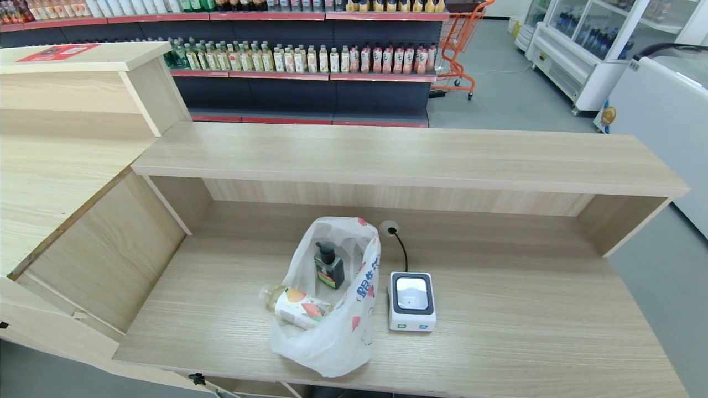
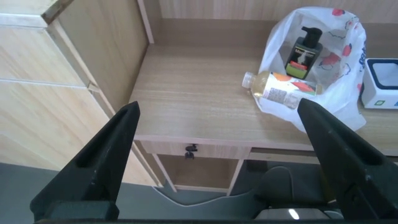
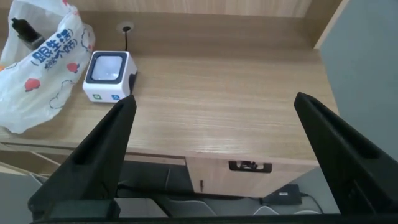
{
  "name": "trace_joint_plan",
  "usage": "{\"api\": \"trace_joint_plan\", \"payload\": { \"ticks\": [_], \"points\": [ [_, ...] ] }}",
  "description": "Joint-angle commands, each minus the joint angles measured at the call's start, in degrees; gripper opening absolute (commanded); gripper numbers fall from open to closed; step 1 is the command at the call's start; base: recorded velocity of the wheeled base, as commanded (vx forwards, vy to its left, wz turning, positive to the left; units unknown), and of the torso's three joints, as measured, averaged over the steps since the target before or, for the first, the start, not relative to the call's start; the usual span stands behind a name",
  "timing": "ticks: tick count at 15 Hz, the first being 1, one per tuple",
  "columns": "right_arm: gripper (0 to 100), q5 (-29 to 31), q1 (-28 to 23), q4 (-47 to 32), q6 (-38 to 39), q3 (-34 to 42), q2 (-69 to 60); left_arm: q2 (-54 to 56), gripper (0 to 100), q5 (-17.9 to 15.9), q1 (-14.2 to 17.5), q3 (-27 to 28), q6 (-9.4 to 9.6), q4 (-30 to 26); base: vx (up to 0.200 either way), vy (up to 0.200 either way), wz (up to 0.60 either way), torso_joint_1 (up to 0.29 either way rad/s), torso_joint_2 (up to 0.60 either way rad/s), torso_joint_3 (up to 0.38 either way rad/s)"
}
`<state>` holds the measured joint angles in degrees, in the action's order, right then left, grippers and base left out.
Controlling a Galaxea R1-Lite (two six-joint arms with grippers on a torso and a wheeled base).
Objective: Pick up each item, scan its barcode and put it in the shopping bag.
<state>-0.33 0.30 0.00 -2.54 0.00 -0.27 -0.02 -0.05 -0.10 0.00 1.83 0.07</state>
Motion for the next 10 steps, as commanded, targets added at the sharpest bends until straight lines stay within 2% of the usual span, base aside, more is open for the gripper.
{"api": "trace_joint_plan", "payload": {
  "ticks": [1, 2, 5, 6, 8, 9, 10],
  "points": [
    [100, -0.02, -0.04, 0.00, -0.01, 0.00, 0.27, 0.02, 100, 0.05, -0.08, 0.00, -0.07, 0.01, 0.000, -0.200, 0.00, 0.007, 0.01, 0.002],
    [100, -0.02, -0.04, 0.00, -0.01, 0.00, 0.27, 0.02, 100, 0.05, -0.08, 0.00, -0.07, 0.01, 0.000, -0.200, 0.00, 0.002, 0.00, 0.007],
    [100, -0.02, -0.13, 0.00, -0.01, 0.00, 0.27, 0.02, 100, 0.05, -0.08, 0.00, -0.95, 0.01, 0.000, 0.000, 0.00, 0.000, 0.00, 0.000],
    [0, -0.02, -0.13, 0.00, -0.01, 0.00, 0.27, 0.02, 100, 0.05, -0.08, 0.00, -0.95, 0.01, 0.000, 0.000, 0.00, 0.000, 0.00, 0.000],
    [0, -0.02, -0.13, -0.18, -1.51, 0.00, 0.27, -0.06, 100, 0.05, -0.08, 0.00, -0.95, 0.01, 0.000, 0.000, 0.00, 0.000, 0.00, 0.000],
    [0, -0.02, -0.13, -0.18, -1.68, 0.00, 0.27, -0.06, 100, 0.05, -0.08, 0.00, -0.77, 0.01, 0.200, 0.000, 0.00, 0.002, 0.00, 0.007],
    [0, -0.02, -0.13, -0.09, -1.60, 0.00, 0.27, -0.06, 100, -0.04, -0.08, 0.00, -0.69, 0.01, 0.000, 0.000, 0.00, 0.000, 0.00, 0.000]
  ]
}}
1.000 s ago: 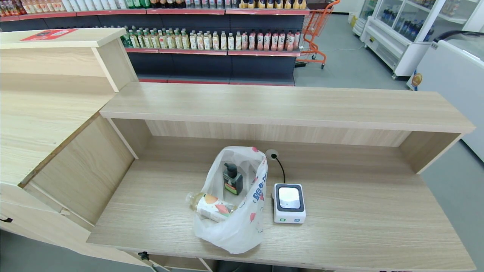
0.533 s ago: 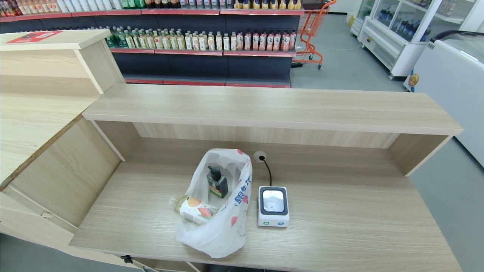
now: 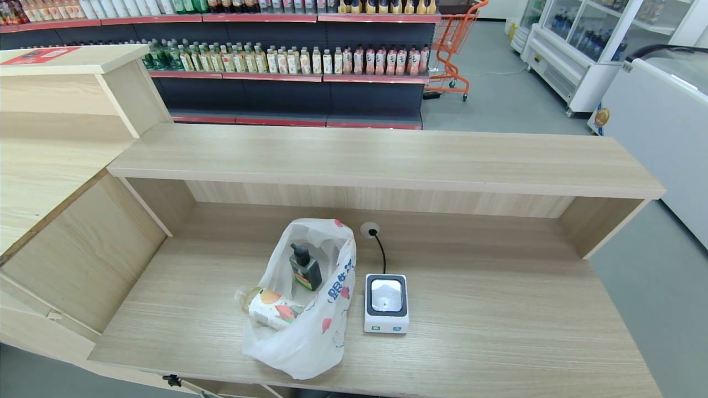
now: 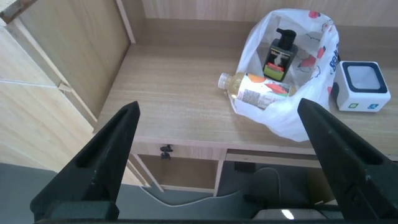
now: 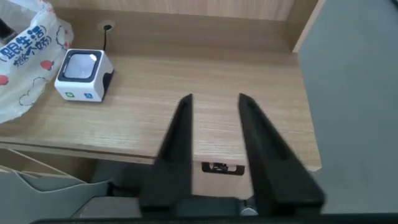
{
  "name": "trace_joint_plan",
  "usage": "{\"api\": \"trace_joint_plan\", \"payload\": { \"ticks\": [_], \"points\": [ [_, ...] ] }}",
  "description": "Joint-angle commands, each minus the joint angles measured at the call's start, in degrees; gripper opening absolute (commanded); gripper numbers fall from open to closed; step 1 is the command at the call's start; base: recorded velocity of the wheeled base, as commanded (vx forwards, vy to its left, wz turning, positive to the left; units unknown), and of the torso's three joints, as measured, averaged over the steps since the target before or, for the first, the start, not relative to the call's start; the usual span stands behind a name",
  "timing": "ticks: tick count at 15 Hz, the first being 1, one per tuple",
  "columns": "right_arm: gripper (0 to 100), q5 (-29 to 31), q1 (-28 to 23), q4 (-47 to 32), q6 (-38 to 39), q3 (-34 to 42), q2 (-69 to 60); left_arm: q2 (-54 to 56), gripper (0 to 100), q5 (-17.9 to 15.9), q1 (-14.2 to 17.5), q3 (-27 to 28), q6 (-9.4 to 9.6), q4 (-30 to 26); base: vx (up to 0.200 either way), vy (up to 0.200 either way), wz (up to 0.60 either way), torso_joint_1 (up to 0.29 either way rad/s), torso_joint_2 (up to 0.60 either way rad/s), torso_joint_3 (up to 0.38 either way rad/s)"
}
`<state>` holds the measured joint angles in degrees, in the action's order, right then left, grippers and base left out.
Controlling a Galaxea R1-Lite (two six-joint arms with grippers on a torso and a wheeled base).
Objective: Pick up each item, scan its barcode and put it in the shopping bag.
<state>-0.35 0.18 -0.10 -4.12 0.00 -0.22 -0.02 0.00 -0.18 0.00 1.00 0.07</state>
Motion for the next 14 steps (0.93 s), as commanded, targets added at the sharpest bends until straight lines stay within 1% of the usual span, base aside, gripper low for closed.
{"api": "trace_joint_plan", "payload": {
  "ticks": [1, 14],
  "points": [
    [0, 0.00, -0.01, 0.01, 0.08, 0.00, 0.22, 0.02, 100, 0.00, 0.01, 0.00, -0.12, 0.01, 0.000, 0.000, 0.00, 0.000, 0.00, 0.000],
    [0, 0.00, -0.01, -0.08, 0.60, 0.00, 0.22, 0.02, 100, 0.00, 0.01, 0.00, -0.21, 0.01, 0.000, 0.000, 0.00, 0.000, 0.00, 0.000]
  ]
}}
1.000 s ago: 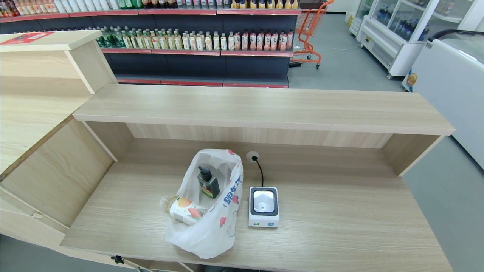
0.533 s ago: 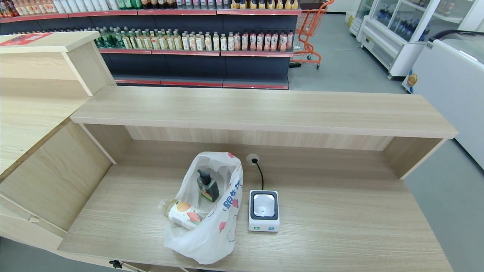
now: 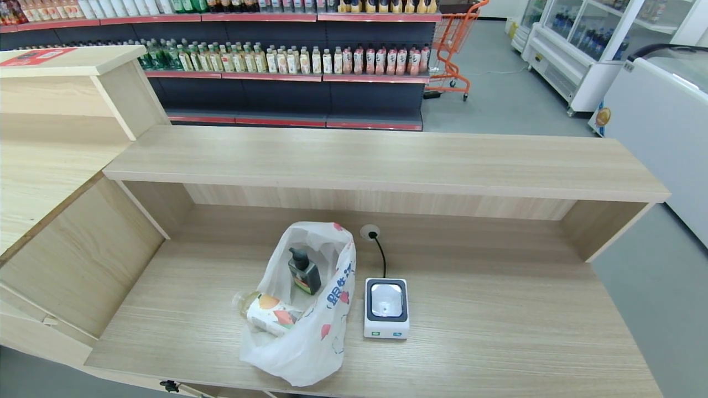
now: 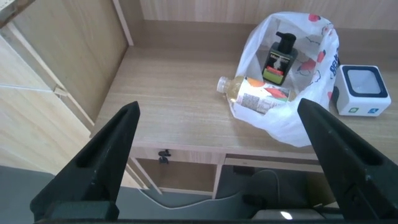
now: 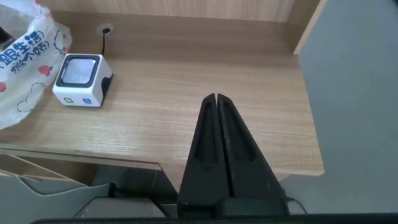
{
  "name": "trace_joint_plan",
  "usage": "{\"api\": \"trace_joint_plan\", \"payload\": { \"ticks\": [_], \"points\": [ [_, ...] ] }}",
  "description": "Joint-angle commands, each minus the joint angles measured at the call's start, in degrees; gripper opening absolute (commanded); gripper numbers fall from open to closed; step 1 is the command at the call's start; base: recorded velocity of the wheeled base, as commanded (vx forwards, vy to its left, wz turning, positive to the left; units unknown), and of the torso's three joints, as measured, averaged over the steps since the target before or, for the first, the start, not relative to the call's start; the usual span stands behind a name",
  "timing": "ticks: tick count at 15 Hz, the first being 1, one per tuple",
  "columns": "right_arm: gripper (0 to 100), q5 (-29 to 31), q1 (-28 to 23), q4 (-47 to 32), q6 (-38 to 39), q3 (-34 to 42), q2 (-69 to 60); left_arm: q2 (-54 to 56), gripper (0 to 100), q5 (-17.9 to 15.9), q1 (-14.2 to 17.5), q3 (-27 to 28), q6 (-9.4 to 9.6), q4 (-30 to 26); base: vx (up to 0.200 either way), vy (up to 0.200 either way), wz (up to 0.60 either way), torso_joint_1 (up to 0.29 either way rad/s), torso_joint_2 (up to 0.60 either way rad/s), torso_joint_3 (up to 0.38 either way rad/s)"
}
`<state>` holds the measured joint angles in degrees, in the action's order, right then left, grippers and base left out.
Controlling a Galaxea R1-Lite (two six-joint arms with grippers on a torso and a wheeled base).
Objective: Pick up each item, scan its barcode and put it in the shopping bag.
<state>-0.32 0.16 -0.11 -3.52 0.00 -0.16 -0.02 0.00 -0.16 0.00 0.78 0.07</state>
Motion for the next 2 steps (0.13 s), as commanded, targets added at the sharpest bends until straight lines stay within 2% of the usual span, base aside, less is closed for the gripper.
{"api": "trace_joint_plan", "payload": {
  "ticks": [1, 2],
  "points": [
    [0, -0.03, 0.02, 0.02, 0.01, 0.00, 0.16, 0.02, 100, 0.00, -0.02, 0.00, 0.01, 0.01, 0.000, 0.000, 0.00, 0.000, 0.00, 0.000],
    [0, -0.03, 0.02, 0.02, -0.08, 0.00, 0.16, 0.02, 100, 0.00, -0.02, 0.00, 0.01, 0.01, 0.000, 0.000, 0.00, 0.000, 0.00, 0.000]
  ]
}}
